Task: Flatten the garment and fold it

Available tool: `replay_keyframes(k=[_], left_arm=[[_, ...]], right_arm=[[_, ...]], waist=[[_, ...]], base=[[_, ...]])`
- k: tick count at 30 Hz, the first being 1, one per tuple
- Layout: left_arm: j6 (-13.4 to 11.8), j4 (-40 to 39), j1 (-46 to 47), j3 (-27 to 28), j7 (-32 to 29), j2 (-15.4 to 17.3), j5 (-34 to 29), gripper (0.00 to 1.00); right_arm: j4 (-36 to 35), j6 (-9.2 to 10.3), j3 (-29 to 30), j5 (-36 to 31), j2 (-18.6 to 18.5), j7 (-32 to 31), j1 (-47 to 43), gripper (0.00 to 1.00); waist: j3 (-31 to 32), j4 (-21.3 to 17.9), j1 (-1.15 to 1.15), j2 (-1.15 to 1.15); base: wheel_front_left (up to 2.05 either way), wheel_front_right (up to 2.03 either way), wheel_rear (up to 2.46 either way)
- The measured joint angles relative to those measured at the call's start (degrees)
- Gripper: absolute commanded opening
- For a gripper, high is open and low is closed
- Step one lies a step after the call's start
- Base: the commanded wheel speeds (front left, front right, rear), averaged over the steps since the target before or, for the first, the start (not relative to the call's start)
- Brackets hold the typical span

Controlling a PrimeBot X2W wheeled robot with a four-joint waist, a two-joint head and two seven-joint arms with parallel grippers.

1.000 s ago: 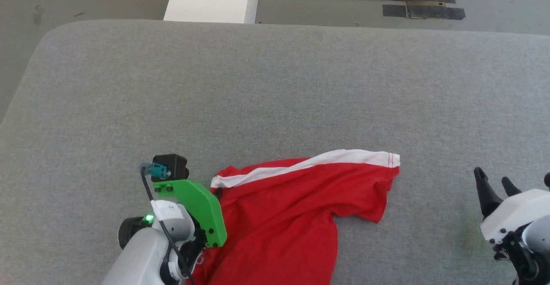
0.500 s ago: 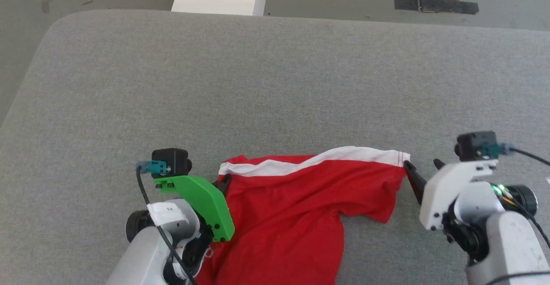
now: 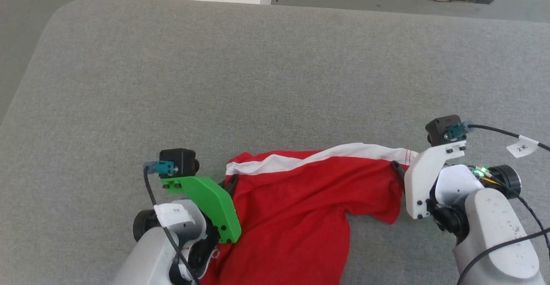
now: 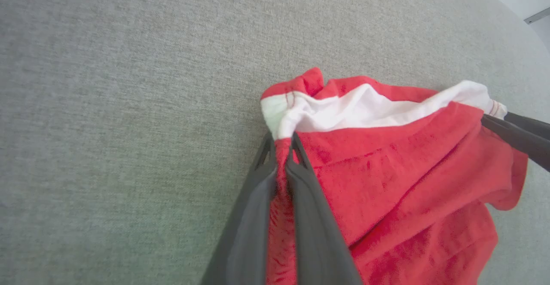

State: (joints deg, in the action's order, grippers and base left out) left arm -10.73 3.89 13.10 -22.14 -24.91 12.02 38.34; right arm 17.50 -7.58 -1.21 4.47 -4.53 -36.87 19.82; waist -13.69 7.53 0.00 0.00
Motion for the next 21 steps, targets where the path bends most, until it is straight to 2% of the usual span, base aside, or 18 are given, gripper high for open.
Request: replay_keyframes(k=[1,2,8,13,17,21], left_arm=[[0.00,0.01,0.00,-0.08,0.04,-0.02,0.00,0.00],[0.00,0.01,0.00,-0.12,0.04,-0.02,0.01,0.00],[0.08,0.08,0.00,0.21,0.66,-0.09,0.30,0.00],[1.41,-1.00,2.13,3.07,1.55,-0.79,3.82,0.00],[2.77,-0.71,10.28,6.38,-0.11,-0.73,7.33,0.00],[3.03,2.97,23.17,8.82,-2.85,1.31,7.48,0.00]], right_arm=[[0.23,0.00,-0.09,0.01,0.00,0.02,0.36,0.08],[0.38,0.00,-0.19,0.03,0.00,0.08,0.58,0.00],[0.56,0.00,-0.63,2.36,-0.35,1.69,1.04,0.00],[-2.53,0.00,0.23,9.35,-1.21,1.24,3.88,0.00],[-6.66,0.01,-0.32,15.24,-4.60,-2.79,11.01,0.00],[-8.02,0.00,0.13,20.72,-6.02,-7.94,22.75,0.00]], waist=[[0.01,-0.03,0.00,0.00],[0.04,-0.08,0.00,0.00],[0.66,-0.56,0.00,0.00],[1.61,-1.08,0.00,0.00],[1.69,-1.48,0.00,0.00],[0.44,-2.15,0.00,0.00]], base=[[0.00,0.00,0.00],[0.00,0.00,0.00],[0.00,0.00,0.00],[0.00,0.00,0.00],[0.00,0.00,0.00],[0.00,0.00,0.00]])
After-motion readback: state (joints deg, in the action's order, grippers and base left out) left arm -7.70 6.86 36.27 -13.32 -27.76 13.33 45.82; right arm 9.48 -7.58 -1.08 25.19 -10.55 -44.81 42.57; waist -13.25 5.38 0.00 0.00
